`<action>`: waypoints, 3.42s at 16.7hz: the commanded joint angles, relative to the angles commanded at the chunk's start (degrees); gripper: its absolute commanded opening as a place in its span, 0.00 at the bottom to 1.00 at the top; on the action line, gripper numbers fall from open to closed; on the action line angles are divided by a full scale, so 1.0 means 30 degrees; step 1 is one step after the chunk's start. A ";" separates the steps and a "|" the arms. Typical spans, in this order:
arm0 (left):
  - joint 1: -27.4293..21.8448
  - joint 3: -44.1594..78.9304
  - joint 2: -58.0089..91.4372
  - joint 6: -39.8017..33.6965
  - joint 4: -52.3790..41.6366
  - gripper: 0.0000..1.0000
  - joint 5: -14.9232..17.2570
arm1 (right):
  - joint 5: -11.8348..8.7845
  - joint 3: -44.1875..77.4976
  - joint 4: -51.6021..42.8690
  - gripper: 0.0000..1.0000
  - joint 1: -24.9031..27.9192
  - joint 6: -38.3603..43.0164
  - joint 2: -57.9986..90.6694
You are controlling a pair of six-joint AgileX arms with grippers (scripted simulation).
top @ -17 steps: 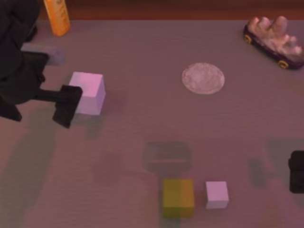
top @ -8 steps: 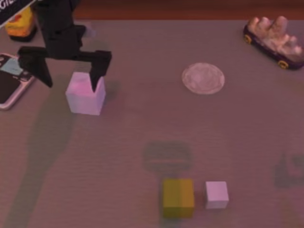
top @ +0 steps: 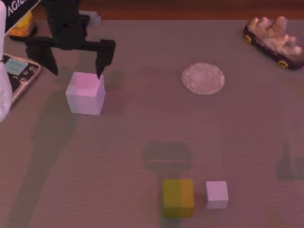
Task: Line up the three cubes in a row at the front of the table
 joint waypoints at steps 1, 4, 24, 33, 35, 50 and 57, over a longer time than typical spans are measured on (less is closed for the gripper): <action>0.0000 0.0000 0.0000 0.0000 0.0000 1.00 0.0000 | 0.0000 0.0000 0.0000 1.00 0.0000 0.0000 0.0000; 0.0013 -0.0104 -0.0059 0.0017 0.0063 1.00 0.0021 | 0.0000 0.0000 0.0000 1.00 0.0000 0.0000 0.0000; 0.0030 -0.5543 0.0710 0.0037 0.6253 0.55 0.0009 | 0.0000 0.0000 0.0000 1.00 0.0000 0.0000 0.0000; 0.0030 -0.5543 0.0710 0.0037 0.6253 0.00 0.0009 | 0.0000 0.0000 0.0000 1.00 0.0000 0.0000 0.0000; 0.0030 -0.5543 0.0710 0.0037 0.6253 0.00 0.0009 | 0.0000 0.0000 0.0000 1.00 0.0000 0.0000 0.0000; 0.0376 -0.1625 -0.0185 0.0033 0.1543 0.00 -0.0005 | 0.0000 0.0000 0.0000 1.00 0.0000 0.0000 0.0000; -0.0428 -0.2976 -0.1235 -0.0814 0.2033 0.00 -0.0055 | 0.0000 0.0000 0.0000 1.00 0.0000 0.0000 0.0000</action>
